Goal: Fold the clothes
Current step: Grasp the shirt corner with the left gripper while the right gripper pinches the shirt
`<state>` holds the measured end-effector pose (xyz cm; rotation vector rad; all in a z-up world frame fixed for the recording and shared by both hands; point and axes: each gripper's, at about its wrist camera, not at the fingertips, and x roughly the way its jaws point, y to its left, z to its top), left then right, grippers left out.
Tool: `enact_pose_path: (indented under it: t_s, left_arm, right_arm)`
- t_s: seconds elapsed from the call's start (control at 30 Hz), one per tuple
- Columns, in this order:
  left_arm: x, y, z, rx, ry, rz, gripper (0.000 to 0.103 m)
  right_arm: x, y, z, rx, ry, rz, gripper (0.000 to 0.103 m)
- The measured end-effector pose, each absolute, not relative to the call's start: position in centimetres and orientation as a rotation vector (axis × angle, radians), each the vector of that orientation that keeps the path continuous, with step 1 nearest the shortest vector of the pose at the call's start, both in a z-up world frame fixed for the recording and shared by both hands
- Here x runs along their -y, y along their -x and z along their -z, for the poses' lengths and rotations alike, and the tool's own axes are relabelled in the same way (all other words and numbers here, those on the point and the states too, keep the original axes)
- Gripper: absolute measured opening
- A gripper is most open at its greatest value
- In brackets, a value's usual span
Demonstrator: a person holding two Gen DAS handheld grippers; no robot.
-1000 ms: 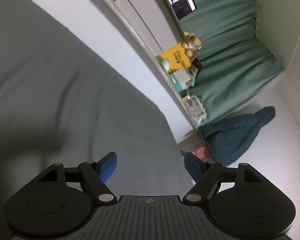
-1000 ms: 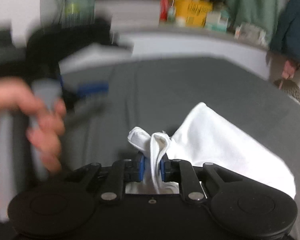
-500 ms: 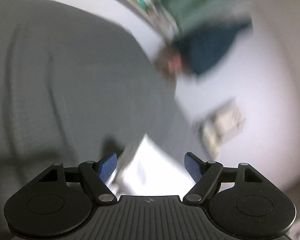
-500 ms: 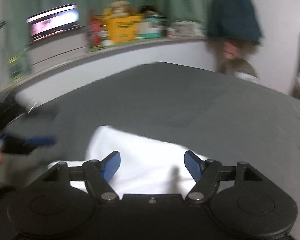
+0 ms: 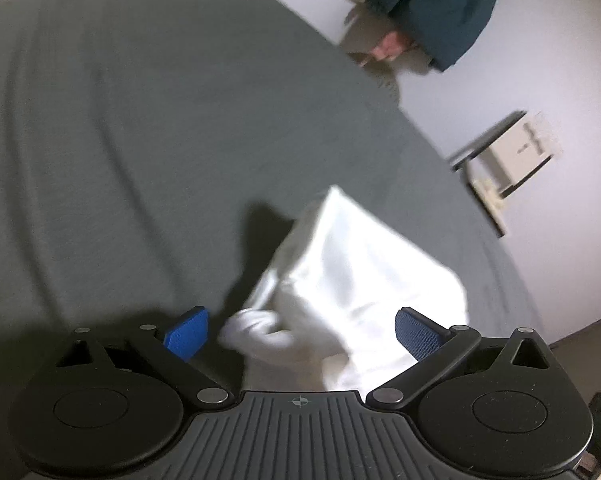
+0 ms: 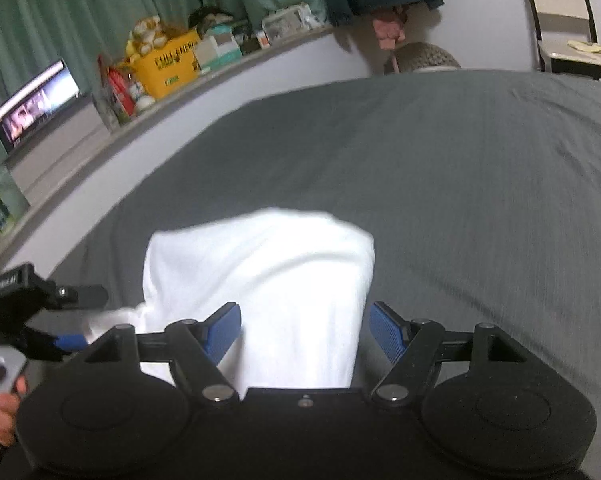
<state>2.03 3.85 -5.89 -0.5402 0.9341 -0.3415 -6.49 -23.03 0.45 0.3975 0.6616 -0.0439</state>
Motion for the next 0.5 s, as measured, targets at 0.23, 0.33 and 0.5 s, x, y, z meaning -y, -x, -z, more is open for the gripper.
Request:
enact_pose_path:
  t_s: [0.23, 0.33, 0.5]
  left_arm:
    - [-4.0, -1.5, 5.4, -0.921, 0.532, 0.354, 0.049]
    - [-4.3, -1.3, 5.3, -0.910, 0.556, 0.366, 0.037]
    - [-4.7, -1.1, 5.6, -0.910, 0.589, 0.376, 0.036]
  right_arm:
    - [24.6, 2.2, -1.9, -0.675, -0.329, -0.026, 0.073]
    - [24.1, 0.1, -3.0, -0.692, -0.172, -0.162, 0.075]
    - [24.0, -5.2, -4.9, -0.757, -0.034, -0.402, 0.078]
